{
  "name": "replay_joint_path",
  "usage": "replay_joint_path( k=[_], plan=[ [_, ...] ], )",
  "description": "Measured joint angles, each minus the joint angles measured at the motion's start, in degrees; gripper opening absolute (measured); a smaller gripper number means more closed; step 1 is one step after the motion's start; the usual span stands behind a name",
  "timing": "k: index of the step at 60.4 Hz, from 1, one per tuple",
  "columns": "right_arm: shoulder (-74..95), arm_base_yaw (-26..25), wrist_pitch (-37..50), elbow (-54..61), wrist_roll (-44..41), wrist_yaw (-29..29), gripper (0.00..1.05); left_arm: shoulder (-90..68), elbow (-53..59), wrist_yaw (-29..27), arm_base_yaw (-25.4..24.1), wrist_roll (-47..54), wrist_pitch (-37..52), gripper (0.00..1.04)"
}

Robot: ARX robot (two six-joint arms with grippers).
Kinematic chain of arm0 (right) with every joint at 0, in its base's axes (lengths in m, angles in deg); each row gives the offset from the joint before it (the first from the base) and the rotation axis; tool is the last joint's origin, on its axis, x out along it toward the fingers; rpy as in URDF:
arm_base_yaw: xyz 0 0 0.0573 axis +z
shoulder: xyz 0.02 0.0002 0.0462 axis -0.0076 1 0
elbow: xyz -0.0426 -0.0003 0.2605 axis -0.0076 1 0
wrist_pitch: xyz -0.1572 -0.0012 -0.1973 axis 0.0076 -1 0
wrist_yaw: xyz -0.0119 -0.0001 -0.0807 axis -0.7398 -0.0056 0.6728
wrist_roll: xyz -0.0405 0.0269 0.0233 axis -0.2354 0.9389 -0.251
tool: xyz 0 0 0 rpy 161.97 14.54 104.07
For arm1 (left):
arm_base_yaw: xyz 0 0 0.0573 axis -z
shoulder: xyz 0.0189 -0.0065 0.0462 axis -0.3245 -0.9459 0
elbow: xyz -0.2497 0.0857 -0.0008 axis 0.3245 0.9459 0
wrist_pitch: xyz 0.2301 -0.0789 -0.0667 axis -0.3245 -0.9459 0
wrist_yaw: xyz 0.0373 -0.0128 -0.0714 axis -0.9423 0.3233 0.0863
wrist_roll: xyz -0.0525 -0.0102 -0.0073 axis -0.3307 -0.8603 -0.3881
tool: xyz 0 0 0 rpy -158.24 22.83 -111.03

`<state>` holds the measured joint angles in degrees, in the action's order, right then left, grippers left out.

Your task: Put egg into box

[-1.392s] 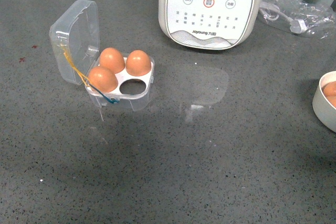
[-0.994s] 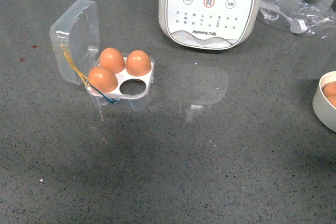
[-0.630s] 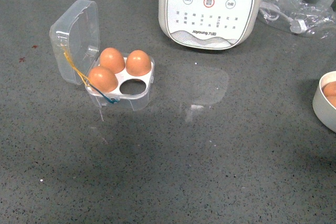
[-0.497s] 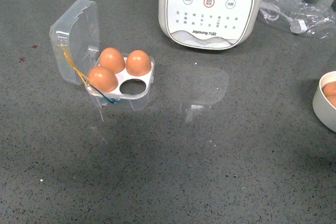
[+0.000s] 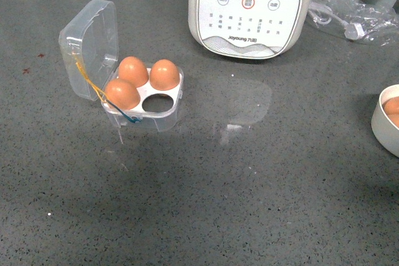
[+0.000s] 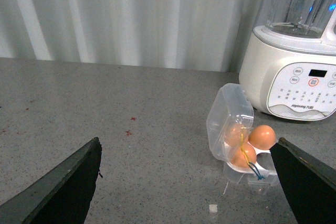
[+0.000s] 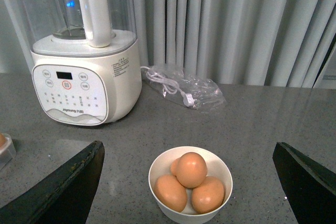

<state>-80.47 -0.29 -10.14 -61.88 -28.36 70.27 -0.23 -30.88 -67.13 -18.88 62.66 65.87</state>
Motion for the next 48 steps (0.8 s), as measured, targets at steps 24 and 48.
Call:
replay_joint_path(
  k=[24,48],
  plan=[
    [7.72,0.87,-2.21,-1.92,0.63,5.18,0.97,0.00,0.00,-0.02,0.00,0.00,0.00,0.98],
    [51.89,-1.18,28.61,-6.60,4.35,1.73,0.97,0.00,0.00,0.02,0.00,0.00,0.00,0.98]
  ],
)
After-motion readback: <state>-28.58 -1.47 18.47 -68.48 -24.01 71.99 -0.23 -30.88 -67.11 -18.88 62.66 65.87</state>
